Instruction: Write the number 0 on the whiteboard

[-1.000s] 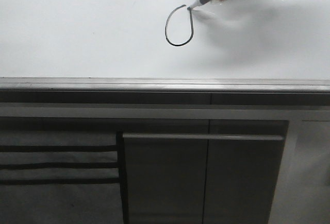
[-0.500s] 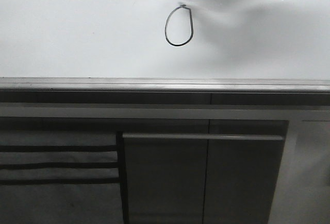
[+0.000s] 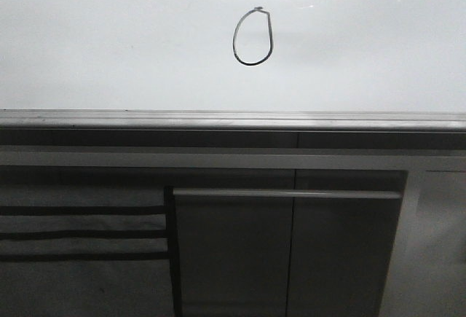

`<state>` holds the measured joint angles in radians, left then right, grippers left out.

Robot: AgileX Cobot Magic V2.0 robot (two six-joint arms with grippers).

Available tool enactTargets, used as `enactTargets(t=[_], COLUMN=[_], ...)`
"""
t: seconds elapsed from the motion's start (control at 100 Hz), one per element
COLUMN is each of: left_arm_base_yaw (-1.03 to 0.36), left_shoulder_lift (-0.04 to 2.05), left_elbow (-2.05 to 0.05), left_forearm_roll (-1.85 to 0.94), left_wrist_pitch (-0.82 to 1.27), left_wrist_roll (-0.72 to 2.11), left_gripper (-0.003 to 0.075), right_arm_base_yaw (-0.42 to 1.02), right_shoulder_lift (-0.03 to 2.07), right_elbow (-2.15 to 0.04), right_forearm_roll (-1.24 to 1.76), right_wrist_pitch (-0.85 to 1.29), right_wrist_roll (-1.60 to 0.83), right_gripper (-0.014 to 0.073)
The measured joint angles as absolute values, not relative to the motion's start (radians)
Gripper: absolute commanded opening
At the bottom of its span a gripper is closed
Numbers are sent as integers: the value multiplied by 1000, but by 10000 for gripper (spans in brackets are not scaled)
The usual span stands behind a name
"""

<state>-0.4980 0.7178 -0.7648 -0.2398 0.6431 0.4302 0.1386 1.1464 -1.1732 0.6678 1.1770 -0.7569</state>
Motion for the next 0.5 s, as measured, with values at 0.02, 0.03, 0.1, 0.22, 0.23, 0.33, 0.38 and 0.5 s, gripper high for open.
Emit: enactTargets(t=[0.02,0.03,0.1,0.22,0.23,0.33,0.38,0.5], left_arm_base_yaw=[-498,-498,-498,-498,-498,-498,-498,-498], left_shoulder_lift=[734,745,798,883,888,950,974,1024], left_elbow=[-767,-770,-790,-847,-851,-902,-922,-959], left_forearm_roll=[-267,-275,-346,-419,-423,-467,-486,-523], left_wrist_pitch=[650,652,682,747,756,827,859,914], left_wrist_roll=[464,486,582,682,687,756,793,858], left_gripper=[428,428,428,428,428,428,428,428], right_arm_base_yaw=[139,139,139,139,139,150,165,228], right_shoulder_lift=[1134,1127,1101,1087,1086,1083,1083,1087], right_elbow=[-1147,-1131,-1069,-1028,-1029,-1026,-1026,-1026], right_forearm_roll=[677,684,704,704,704,704,704,691], right_wrist_pitch=[1177,1177,1197,1233,1233,1235,1235,1220], right_wrist_roll=[-764,-771,-808,-835,-835,-859,-867,-873], right_gripper=[-5,-5,-5,-5,-5,-5,-5,-5])
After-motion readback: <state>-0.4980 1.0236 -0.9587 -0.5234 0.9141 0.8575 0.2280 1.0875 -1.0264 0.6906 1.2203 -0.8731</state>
